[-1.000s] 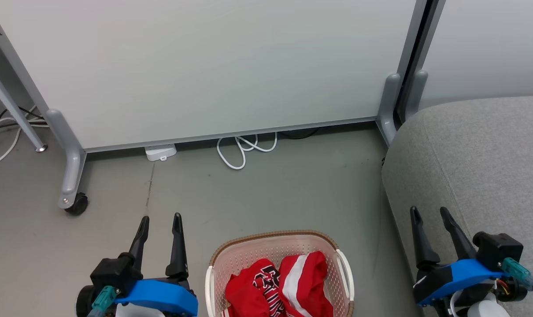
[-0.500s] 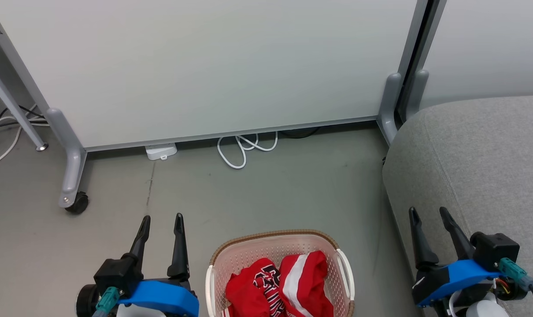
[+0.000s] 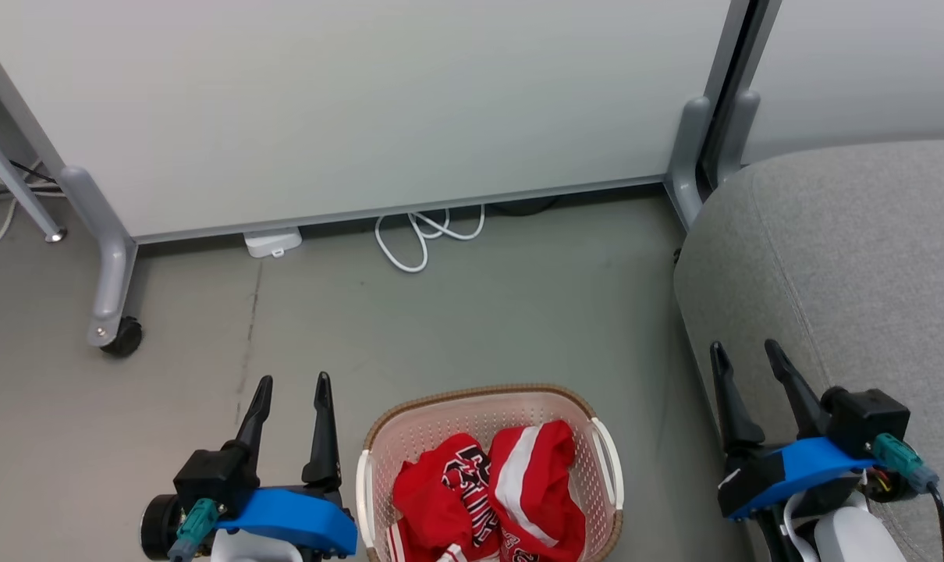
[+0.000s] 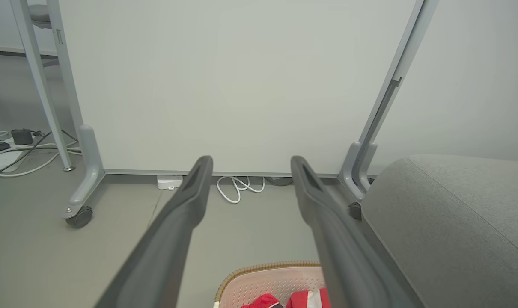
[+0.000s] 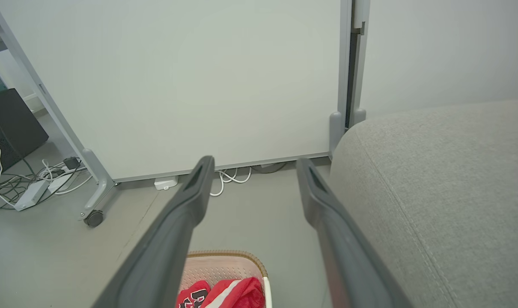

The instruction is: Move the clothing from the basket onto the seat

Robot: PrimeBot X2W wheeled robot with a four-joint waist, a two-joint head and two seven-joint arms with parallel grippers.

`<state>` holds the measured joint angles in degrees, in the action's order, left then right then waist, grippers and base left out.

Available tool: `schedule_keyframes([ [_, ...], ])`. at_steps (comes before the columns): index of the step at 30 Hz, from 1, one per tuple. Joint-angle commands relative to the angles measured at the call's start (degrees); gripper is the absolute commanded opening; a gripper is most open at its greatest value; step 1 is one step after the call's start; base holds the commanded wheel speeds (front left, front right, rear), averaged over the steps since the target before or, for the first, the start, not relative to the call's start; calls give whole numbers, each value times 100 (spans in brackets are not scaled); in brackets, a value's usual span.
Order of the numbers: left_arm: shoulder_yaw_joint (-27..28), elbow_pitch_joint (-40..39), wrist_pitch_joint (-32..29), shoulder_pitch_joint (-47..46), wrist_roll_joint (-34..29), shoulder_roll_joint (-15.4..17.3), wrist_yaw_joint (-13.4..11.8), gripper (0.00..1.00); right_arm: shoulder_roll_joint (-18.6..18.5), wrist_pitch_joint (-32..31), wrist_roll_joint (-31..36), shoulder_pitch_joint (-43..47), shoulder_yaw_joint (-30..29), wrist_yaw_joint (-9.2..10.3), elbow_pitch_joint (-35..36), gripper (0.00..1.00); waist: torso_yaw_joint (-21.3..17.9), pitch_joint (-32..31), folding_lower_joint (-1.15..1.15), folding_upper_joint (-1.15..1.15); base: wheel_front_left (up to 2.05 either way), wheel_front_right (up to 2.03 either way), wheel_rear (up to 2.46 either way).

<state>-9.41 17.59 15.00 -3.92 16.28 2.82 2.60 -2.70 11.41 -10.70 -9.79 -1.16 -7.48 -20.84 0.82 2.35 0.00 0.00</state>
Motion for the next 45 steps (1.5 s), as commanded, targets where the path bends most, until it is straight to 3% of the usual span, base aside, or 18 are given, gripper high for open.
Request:
schedule_keyframes([
  [1,-16,51,28,-152,-27,11,30,100,-34,-7,23,-137,50,-3,62,100,-106,232,0,0,0,0,0],
  [11,-198,879,12,-960,-188,106,173,100,-30,-5,234,-922,548,-3,477,100,-684,1584,0,0,0,0,0],
  [23,-540,2201,-500,-2456,-348,561,395,100,-25,154,39,-1766,933,-3,973,100,-1307,3455,0,0,0,0,0],
  [37,-995,3355,-1585,-3505,-350,1075,487,100,-23,383,-643,-2164,1475,-3,746,100,-1775,4489,0,0,0,0,0],
  [45,-1042,3770,-2219,-3660,-349,1179,284,100,-23,386,-898,-2191,1598,-3,889,100,-1929,4720,0,0,0,0,0],
])
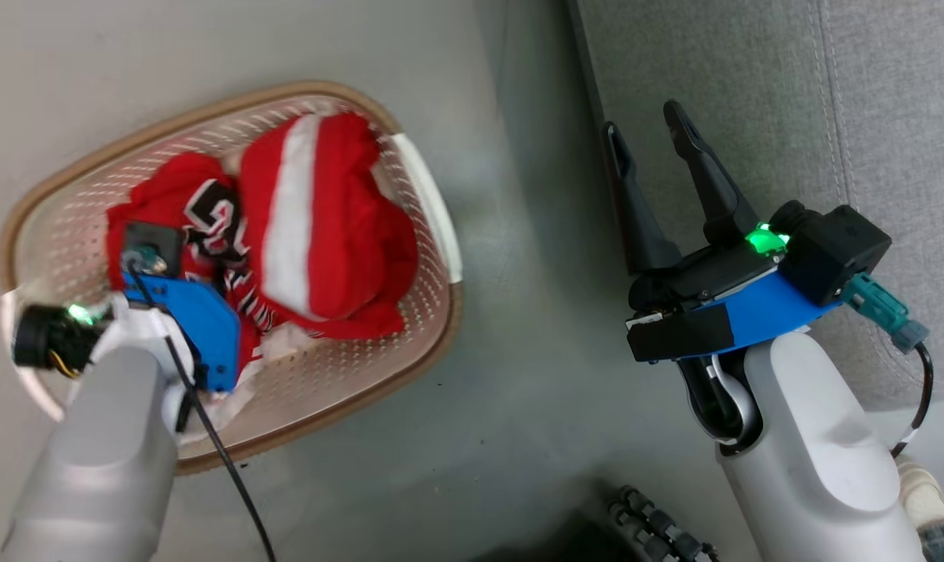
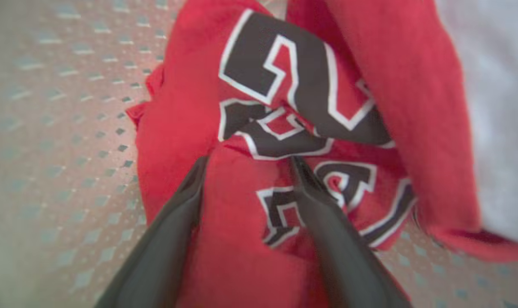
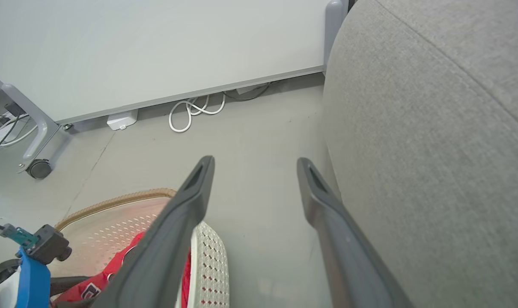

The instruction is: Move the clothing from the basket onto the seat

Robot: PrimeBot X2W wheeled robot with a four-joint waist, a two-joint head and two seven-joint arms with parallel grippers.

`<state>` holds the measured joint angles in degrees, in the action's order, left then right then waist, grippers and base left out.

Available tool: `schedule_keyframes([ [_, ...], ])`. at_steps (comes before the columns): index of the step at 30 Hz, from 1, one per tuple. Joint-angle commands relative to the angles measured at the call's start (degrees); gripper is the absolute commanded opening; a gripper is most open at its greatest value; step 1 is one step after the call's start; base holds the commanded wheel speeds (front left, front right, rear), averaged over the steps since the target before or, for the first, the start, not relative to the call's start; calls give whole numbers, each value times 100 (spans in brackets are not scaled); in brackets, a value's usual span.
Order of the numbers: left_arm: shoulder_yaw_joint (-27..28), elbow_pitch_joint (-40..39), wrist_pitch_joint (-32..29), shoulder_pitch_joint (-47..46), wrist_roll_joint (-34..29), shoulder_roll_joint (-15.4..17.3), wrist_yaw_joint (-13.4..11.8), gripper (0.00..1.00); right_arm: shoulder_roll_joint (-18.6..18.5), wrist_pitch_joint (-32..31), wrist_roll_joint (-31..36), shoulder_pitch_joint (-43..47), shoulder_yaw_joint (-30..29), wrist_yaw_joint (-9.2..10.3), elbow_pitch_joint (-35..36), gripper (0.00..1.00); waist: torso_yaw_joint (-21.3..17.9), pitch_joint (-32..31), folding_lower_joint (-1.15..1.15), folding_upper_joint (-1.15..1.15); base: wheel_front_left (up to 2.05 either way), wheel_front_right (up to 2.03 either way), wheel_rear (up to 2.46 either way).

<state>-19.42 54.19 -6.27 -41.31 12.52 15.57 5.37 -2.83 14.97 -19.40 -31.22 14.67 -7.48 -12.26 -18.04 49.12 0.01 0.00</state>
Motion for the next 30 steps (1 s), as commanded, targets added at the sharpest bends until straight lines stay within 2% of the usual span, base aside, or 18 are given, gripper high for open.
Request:
schedule_keyframes([
  [1,-49,98,-135,54,26,-85,-27,100,-11,30,-42,-43,21,-3,39,100,-51,51,-1,0,0,0,0],
  [6,-66,89,-262,6,64,-77,-92,100,-9,30,-102,-12,22,-3,48,100,-67,54,-1,0,0,0,0],
  [7,-78,78,-273,5,68,-87,-89,77,-10,30,-111,-11,21,-3,45,100,-68,50,-1,0,0,0,0],
  [8,-89,70,-290,6,75,-101,-82,49,-10,31,-119,-11,19,-3,43,100,-69,47,-1,0,0,0,0],
  [9,-106,54,-296,2,69,-102,-81,41,-10,31,-127,-10,17,-3,42,100,-67,44,-1,0,0,0,0],
  [10,-109,56,-318,10,85,-113,-75,26,-10,31,-132,-11,12,-3,42,100,-65,40,-1,0,0,0,0],
  [11,-117,61,-336,20,105,-123,-65,0,-10,31,-135,-11,6,-3,41,100,-64,36,-1,0,0,0,0],
  [30,-253,50,-319,57,257,-183,-8,0,-10,31,-30,31,-48,-3,0,100,10,-129,-1,0,0,0,0],
])
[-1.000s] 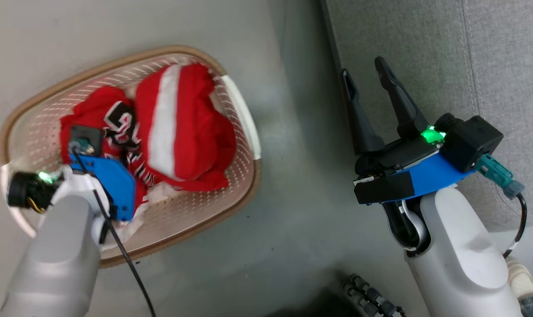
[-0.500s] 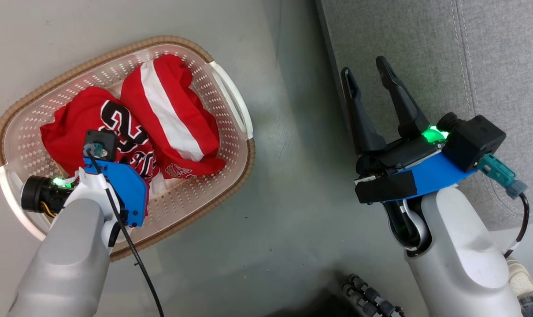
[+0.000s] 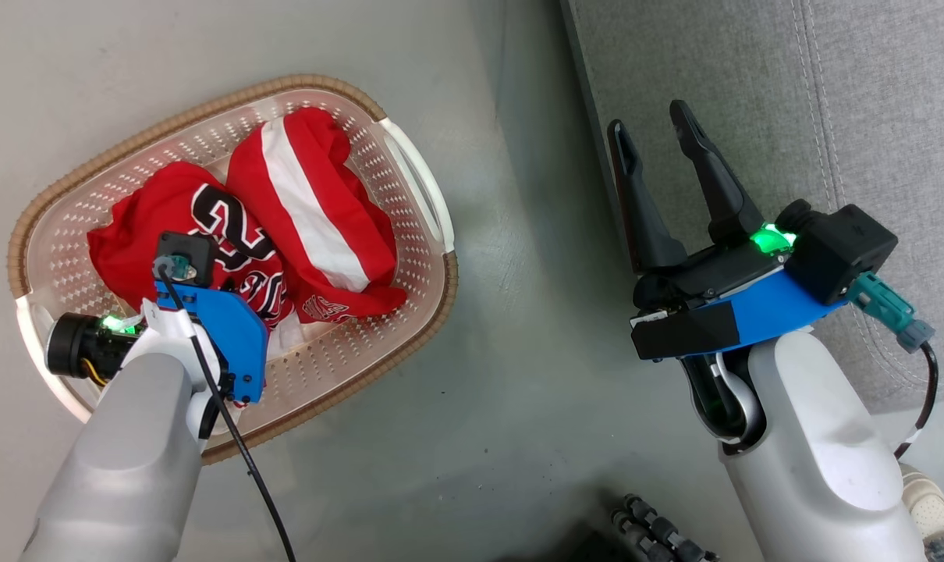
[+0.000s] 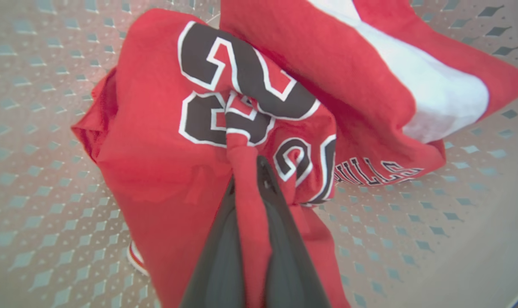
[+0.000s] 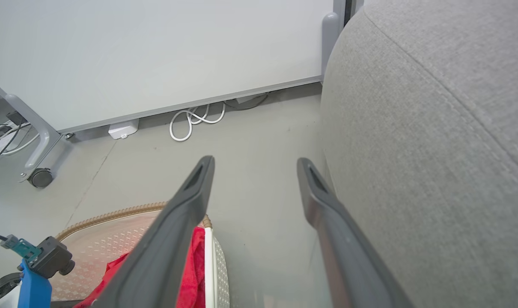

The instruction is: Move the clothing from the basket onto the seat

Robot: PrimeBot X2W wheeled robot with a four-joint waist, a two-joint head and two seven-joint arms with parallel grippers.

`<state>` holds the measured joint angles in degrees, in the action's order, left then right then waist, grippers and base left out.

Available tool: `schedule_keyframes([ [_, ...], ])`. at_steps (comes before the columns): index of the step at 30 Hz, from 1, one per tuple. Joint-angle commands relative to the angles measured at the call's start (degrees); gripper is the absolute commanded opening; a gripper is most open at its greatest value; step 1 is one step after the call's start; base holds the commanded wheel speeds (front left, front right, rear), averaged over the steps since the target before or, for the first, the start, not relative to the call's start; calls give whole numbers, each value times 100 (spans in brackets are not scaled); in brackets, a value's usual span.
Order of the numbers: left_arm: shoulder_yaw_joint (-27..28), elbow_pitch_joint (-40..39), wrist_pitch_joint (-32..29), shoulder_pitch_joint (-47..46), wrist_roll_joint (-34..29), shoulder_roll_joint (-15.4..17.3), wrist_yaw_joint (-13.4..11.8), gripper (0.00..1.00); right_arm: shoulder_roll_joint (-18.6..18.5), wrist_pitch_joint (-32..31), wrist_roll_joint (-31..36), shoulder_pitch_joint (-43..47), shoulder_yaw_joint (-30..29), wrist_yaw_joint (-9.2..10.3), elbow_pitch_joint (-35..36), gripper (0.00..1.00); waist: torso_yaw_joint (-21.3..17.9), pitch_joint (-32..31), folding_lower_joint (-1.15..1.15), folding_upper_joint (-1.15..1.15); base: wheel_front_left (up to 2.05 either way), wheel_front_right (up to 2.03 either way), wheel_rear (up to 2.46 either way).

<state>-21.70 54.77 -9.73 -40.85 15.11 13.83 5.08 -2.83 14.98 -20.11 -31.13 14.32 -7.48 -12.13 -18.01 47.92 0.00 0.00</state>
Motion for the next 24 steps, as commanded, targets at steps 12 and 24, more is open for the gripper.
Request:
schedule_keyframes([
  [12,-96,182,325,65,159,-241,56,0,-11,27,172,97,-84,-3,-225,100,160,-519,0,0,0,0,0],
  [24,-393,579,1208,339,403,-821,212,0,-15,26,656,693,-554,-3,-741,100,805,-2316,0,0,0,0,0],
])
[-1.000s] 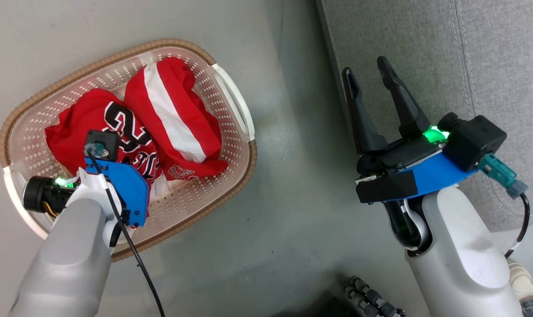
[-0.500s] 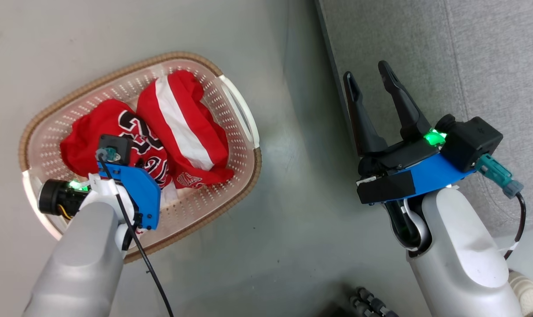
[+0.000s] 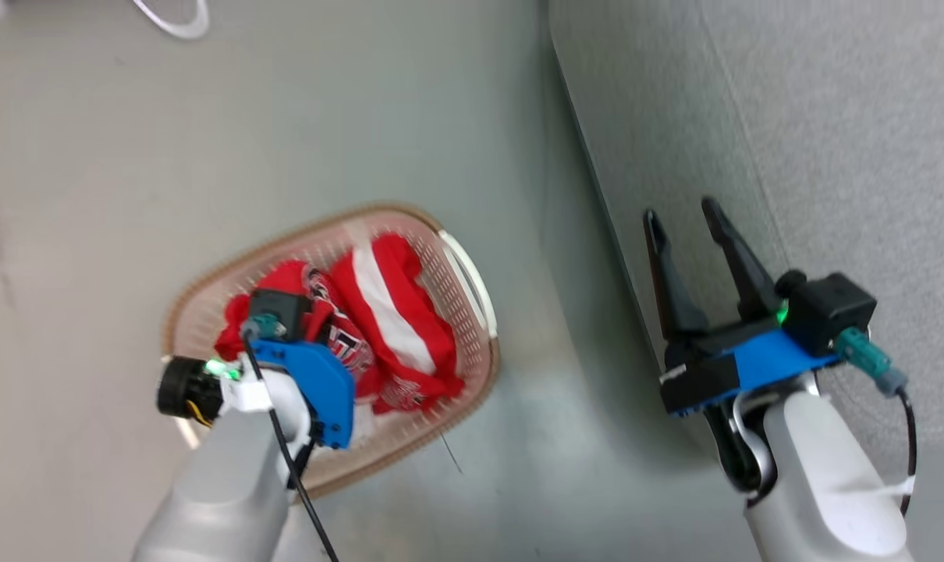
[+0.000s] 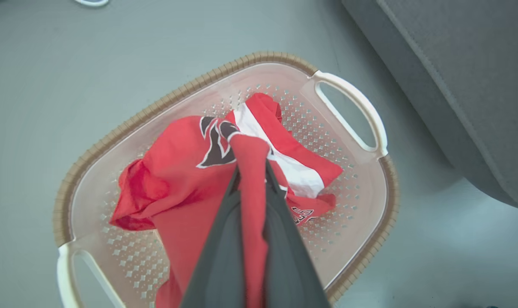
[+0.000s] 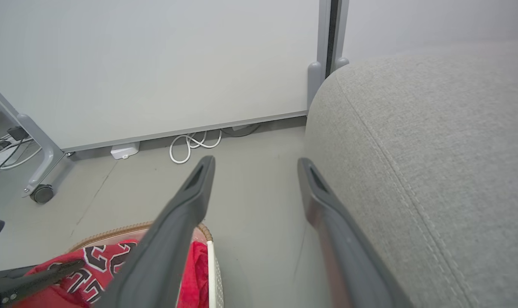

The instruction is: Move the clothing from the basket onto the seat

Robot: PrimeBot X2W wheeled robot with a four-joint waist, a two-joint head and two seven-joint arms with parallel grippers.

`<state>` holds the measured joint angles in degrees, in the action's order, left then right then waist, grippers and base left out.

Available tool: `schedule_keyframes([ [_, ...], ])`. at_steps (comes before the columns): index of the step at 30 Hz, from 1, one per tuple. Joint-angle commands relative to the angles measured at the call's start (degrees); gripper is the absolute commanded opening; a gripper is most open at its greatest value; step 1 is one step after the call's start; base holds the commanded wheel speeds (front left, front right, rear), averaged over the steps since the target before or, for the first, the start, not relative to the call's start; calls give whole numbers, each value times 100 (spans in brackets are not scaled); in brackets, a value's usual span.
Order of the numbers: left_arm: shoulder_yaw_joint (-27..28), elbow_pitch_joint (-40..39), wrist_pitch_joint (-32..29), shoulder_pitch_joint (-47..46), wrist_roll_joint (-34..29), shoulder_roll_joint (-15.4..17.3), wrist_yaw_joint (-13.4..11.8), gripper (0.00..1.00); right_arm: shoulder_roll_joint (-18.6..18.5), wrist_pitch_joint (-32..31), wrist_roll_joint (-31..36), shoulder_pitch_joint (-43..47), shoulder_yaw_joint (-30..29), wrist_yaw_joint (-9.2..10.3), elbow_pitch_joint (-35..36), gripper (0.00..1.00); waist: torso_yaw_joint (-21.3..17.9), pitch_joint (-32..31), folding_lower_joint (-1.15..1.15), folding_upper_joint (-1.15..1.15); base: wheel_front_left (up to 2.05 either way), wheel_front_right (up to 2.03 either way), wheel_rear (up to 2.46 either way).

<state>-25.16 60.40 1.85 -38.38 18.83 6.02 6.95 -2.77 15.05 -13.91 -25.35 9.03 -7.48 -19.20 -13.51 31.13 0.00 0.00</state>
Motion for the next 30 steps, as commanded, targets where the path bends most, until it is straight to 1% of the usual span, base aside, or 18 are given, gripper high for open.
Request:
schedule_keyframes([
  [1,-90,35,109,109,50,-75,31,0,-19,20,71,177,-56,-3,-77,100,417,-796,0,0,0,0,0],
  [6,-375,57,293,248,274,-229,51,0,-21,-69,259,511,-192,-3,-261,100,655,-1607,0,0,0,0,0],
  [13,-1064,-362,320,411,826,-305,52,0,-18,-339,370,1095,-417,-3,-211,100,969,-2469,0,0,0,0,0],
  [22,-1786,-999,290,107,1496,-315,53,0,-19,-700,374,1683,-425,-3,106,100,1203,-3074,0,0,0,0,0],
  [30,-2234,-1495,197,-330,2074,-313,53,0,-19,-935,404,1908,-329,-3,396,100,1276,-3295,0,0,0,0,0],
])
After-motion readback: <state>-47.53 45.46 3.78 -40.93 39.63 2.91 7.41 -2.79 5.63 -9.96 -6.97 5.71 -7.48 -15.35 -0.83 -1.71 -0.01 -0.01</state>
